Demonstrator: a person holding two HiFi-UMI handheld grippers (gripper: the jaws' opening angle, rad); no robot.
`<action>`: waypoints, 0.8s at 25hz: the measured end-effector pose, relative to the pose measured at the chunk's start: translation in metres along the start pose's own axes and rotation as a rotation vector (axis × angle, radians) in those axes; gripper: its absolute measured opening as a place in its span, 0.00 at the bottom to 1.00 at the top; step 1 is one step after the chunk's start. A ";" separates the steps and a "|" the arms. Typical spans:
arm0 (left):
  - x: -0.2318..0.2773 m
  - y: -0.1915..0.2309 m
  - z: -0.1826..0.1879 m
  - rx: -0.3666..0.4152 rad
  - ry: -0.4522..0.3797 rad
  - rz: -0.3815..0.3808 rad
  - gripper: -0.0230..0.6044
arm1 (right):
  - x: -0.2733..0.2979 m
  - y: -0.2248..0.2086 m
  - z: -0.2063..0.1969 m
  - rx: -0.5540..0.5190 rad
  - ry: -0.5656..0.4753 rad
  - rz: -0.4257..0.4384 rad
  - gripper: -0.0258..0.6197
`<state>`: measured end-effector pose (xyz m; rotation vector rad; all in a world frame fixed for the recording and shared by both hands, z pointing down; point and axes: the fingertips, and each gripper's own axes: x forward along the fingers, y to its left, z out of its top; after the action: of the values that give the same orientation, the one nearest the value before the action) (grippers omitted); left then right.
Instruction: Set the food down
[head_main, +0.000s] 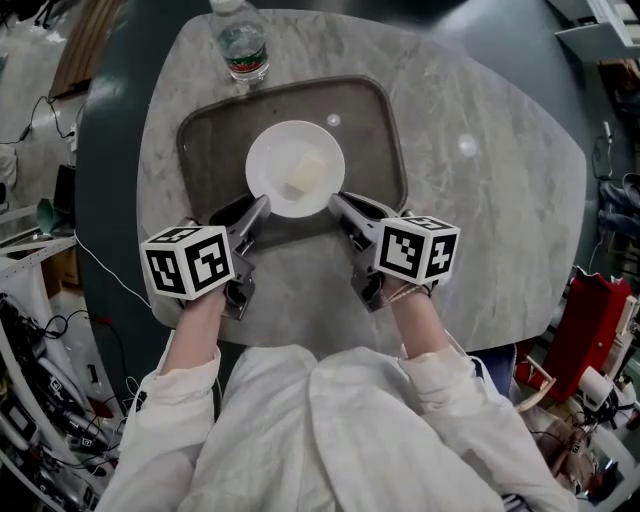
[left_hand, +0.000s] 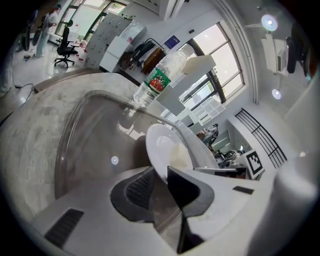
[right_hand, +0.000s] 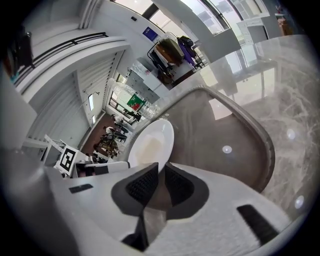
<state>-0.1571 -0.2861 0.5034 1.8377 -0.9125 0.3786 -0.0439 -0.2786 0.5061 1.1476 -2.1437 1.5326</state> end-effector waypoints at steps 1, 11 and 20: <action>0.000 0.001 0.000 -0.008 -0.002 0.002 0.15 | 0.001 0.000 0.000 0.002 0.005 0.002 0.07; 0.006 0.009 0.000 -0.036 -0.007 0.024 0.15 | 0.008 -0.004 -0.006 -0.063 0.080 -0.047 0.07; 0.006 0.012 0.003 -0.051 -0.012 0.032 0.15 | 0.009 -0.003 -0.007 -0.091 0.091 -0.089 0.07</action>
<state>-0.1622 -0.2936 0.5139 1.7826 -0.9522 0.3619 -0.0493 -0.2769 0.5163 1.1056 -2.0524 1.4066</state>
